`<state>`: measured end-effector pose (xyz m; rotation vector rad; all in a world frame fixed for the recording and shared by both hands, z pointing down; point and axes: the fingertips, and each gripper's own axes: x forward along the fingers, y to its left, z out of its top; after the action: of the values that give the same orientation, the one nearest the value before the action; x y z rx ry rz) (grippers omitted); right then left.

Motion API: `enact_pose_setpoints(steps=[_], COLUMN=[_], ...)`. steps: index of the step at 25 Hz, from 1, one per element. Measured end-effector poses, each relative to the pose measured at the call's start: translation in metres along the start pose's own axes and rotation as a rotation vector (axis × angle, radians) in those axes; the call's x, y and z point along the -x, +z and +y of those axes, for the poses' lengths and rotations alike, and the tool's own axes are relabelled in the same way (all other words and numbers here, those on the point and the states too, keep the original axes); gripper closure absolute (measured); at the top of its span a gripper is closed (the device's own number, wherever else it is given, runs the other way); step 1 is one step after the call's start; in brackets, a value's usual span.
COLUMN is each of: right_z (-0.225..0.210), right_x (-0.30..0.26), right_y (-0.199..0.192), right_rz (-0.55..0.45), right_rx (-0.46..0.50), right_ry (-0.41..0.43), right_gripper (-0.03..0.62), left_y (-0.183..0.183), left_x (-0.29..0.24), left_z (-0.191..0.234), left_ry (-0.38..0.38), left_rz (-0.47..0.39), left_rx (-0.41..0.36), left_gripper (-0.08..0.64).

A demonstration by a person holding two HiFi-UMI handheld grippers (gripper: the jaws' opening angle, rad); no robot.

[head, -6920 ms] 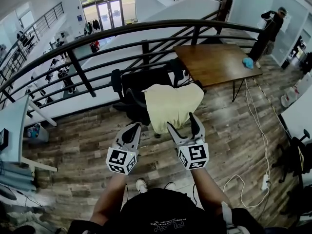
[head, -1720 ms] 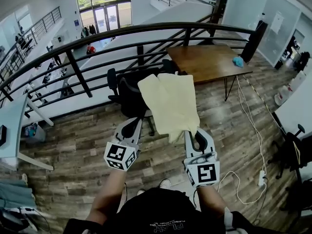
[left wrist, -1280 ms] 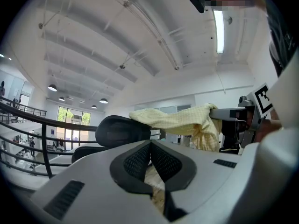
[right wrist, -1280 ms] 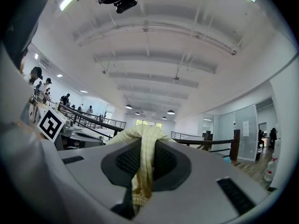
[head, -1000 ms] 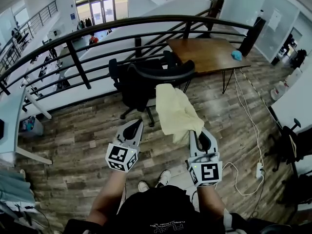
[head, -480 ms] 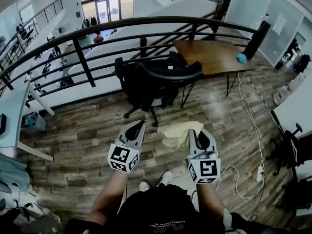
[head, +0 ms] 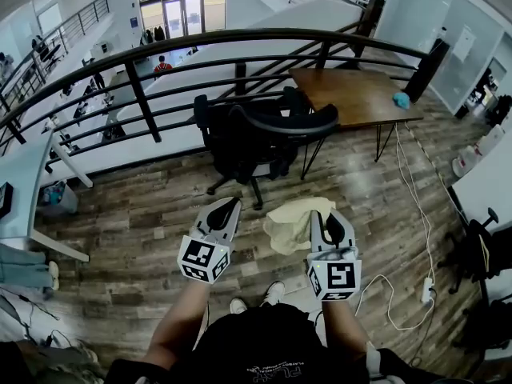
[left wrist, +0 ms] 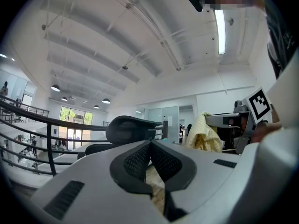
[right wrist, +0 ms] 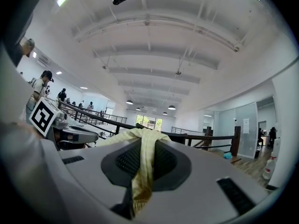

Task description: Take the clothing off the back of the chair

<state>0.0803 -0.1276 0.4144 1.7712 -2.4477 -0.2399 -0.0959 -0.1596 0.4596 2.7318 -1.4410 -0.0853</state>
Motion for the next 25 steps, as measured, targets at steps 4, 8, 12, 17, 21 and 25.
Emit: enact_pose_setpoints(steps=[4, 8, 12, 17, 21, 25], right_z=[0.004, 0.003, 0.003, 0.006, 0.006, 0.007], right_x=[-0.004, -0.005, -0.007, -0.011, -0.011, -0.011], right_y=[0.0, 0.001, 0.003, 0.002, 0.002, 0.003], right_rz=[0.002, 0.0, -0.003, -0.005, 0.0, 0.002], right_rx=[0.005, 0.014, 0.014, 0.01, 0.009, 0.011], right_ry=[-0.002, -0.002, -0.004, 0.001, -0.002, -0.009], right_gripper=[0.545, 0.545, 0.545, 0.545, 0.545, 0.545], left_y=[0.001, 0.002, 0.005, 0.003, 0.003, 0.004], left_x=[0.0, 0.0, 0.0, 0.001, 0.003, 0.005], left_z=[0.006, 0.005, 0.007, 0.01, 0.01, 0.012], left_ry=[0.003, 0.001, 0.0, 0.005, 0.009, 0.01], left_rz=[-0.003, -0.006, -0.006, -0.003, 0.0, -0.003], left_rx=[-0.003, -0.005, -0.009, -0.009, -0.01, -0.008], left_gripper=[0.546, 0.546, 0.546, 0.546, 0.546, 0.546])
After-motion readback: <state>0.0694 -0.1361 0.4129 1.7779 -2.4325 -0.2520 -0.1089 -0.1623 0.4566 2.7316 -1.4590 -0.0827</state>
